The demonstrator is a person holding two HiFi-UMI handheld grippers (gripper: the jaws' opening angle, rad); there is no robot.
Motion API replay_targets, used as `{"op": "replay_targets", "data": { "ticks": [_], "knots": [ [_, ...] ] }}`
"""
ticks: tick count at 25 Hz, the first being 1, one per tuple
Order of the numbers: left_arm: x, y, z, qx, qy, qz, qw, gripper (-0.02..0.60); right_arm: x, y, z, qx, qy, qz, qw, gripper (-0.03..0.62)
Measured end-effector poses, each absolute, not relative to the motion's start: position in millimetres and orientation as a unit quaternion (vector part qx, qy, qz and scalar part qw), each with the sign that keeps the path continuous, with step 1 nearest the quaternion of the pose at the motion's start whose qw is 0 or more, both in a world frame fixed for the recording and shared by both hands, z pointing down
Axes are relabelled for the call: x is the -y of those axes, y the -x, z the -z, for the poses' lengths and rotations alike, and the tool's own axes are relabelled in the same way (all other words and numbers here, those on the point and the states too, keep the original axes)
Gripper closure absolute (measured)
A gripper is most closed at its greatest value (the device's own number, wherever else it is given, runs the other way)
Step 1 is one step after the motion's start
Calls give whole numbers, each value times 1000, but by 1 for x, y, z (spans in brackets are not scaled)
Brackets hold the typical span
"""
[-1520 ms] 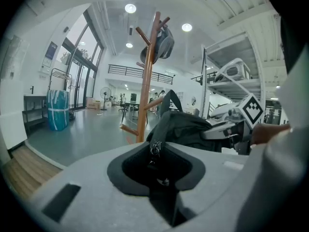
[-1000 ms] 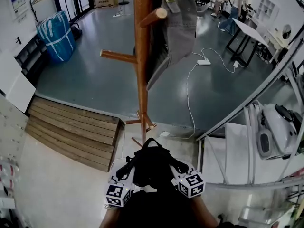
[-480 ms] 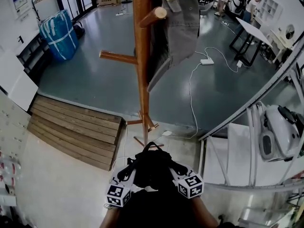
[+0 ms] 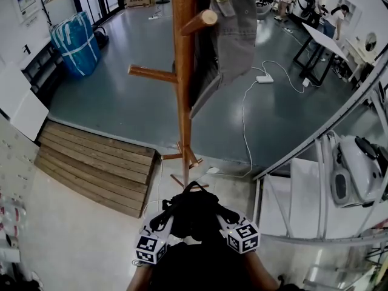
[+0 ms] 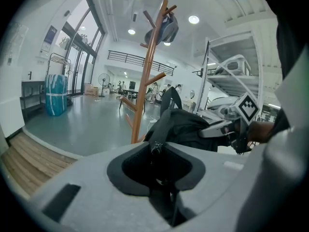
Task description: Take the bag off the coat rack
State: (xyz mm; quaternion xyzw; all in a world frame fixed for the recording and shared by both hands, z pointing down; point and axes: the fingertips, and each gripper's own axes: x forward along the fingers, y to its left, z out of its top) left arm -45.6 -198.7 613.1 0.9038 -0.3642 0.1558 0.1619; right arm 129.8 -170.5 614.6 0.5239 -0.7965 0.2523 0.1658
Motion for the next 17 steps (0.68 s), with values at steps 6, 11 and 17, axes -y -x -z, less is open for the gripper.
{"op": "replay_targets", "data": {
  "ticks": [6, 11, 17],
  "knots": [
    [203, 47, -606, 370, -900, -152, 174, 499, 171, -126, -617, 795, -524, -257, 166, 515],
    [201, 51, -616, 364, -902, -156, 170, 499, 171, -124, -617, 795, -522, -257, 168, 516],
    [201, 50, -611, 366, -900, -155, 176, 499, 172, -124, -616, 795, -523, -258, 170, 516]
  ]
}}
